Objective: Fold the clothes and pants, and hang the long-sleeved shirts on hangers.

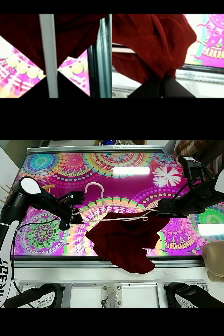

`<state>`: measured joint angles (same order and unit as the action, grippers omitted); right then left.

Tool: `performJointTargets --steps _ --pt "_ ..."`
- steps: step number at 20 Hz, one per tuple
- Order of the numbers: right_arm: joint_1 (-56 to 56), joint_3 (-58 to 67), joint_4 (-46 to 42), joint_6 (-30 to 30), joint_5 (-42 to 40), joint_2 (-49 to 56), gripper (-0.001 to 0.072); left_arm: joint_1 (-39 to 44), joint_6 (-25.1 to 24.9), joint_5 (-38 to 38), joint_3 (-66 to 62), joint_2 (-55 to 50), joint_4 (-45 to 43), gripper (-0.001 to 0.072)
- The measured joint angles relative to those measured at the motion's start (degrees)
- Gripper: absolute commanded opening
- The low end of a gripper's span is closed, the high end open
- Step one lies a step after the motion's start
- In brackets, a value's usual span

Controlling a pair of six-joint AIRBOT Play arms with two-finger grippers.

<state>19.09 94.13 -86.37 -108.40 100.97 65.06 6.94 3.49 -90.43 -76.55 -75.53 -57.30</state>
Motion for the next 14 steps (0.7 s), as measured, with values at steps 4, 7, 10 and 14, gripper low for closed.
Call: performJointTargets --steps 4,7,10,14 --pt "0.00 0.00 0.00 0.00 0.02 0.02 0.0015 0.00 -0.09 -0.85 -3.04 0.15 -0.17 0.0020" --pt "0.00 0.00 0.00 0.00 0.00 0.02 0.0016 0.00 -0.09 -0.37 -4.72 -0.09 -0.22 0.0020" --pt "0.00 0.00 0.00 0.02 0.04 0.04 0.0016 -0.02 -0.07 0.15 -5.29 -0.96 -1.29 0.0020" --pt "0.00 0.00 -0.11 0.02 0.87 0.24 0.0016 -0.52 0.15 0.48 -5.60 -0.44 -1.86 0.0020"
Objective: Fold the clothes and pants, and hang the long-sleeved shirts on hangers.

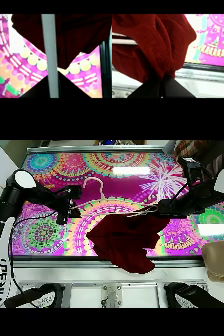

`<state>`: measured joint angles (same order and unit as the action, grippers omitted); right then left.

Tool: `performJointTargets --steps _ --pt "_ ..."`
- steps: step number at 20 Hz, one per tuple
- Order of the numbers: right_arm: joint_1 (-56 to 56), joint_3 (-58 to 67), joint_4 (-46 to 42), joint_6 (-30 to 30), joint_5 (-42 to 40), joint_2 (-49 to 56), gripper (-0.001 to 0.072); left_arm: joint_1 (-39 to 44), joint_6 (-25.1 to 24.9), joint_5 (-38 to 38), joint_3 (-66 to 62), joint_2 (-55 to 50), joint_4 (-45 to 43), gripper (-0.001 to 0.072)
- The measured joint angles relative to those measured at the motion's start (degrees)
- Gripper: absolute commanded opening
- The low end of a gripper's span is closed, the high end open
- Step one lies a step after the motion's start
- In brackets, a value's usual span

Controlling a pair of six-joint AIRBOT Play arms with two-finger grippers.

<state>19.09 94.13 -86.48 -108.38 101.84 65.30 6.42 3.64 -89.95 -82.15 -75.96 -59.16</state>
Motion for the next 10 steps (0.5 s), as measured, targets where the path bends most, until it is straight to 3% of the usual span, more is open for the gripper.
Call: performJointTargets --steps 10 --pt "0.00 0.00 -0.87 0.02 0.04 0.20 0.0016 2.67 0.35 -2.12 -0.07 -2.25 0.68 0.0020"
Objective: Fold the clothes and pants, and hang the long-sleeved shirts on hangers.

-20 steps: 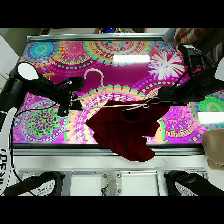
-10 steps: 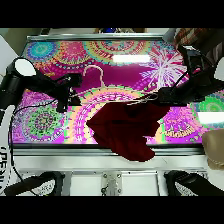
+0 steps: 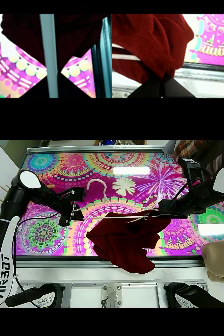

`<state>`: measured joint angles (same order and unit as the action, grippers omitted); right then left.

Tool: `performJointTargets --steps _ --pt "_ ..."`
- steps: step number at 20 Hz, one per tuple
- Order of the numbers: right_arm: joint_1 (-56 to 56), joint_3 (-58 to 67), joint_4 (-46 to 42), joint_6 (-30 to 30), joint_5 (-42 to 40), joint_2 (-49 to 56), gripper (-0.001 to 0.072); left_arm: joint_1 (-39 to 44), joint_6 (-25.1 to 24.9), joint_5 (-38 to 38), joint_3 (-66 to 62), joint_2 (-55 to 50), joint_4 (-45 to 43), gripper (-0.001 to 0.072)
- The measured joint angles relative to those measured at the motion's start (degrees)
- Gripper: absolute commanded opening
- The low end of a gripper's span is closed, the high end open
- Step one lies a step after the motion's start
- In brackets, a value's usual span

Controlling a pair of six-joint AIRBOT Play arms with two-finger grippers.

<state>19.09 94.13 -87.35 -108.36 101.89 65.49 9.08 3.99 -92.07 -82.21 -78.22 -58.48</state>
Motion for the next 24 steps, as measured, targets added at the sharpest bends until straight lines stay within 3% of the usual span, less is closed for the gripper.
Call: performJointTargets --steps 12,24 --pt "0.90 0.17 -0.04 0.57 -1.79 0.00 0.0015 2.16 -0.02 3.87 0.00 -4.24 2.14 0.0020" --pt "9.03 0.42 0.07 0.33 -13.55 0.09 0.0015 2.19 -0.81 5.35 4.50 -4.35 5.22 0.0020"
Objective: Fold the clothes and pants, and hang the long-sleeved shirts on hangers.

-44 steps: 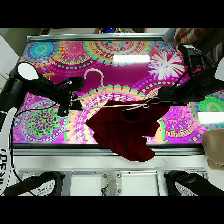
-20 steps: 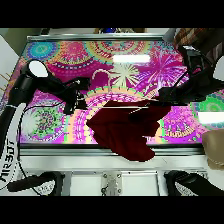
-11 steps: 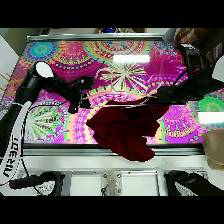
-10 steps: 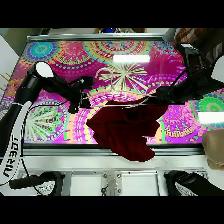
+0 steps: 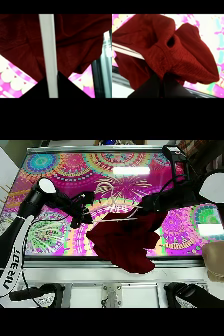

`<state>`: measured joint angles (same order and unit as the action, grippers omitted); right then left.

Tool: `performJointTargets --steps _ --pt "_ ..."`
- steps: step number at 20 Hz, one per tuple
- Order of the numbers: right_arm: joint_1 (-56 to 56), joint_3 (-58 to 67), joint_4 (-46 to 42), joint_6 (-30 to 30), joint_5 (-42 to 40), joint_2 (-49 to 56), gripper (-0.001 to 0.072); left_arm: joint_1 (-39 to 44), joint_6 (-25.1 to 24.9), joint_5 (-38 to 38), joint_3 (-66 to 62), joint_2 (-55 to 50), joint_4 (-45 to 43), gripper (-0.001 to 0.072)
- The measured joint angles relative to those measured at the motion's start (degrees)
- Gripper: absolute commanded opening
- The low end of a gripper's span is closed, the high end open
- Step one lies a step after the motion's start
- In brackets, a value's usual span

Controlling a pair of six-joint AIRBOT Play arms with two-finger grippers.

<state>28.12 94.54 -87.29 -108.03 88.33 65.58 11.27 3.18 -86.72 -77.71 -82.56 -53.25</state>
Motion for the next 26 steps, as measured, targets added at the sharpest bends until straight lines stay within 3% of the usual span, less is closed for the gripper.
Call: performJointTargets --steps 22,23,24,25,26 --pt "14.34 0.00 0.26 -3.43 -16.57 6.29 0.0033 0.00 -1.31 1.46 4.81 0.00 5.22 0.0021" --pt "14.40 0.00 0.28 -3.43 -16.57 6.23 0.0171 0.00 -1.33 1.42 4.81 0.00 5.31 0.0021" --pt "14.45 0.02 0.46 -3.43 -16.50 6.03 0.0461 0.02 -1.31 1.18 4.81 0.00 5.33 0.0021" --pt "14.45 0.02 0.50 -3.43 -15.98 5.77 0.0644 0.02 -1.33 1.03 4.81 0.00 5.33 0.0021" --pt "14.47 0.02 0.66 -3.43 -15.52 5.40 0.0657 0.02 -1.33 0.96 4.81 0.00 5.31 0.0021"
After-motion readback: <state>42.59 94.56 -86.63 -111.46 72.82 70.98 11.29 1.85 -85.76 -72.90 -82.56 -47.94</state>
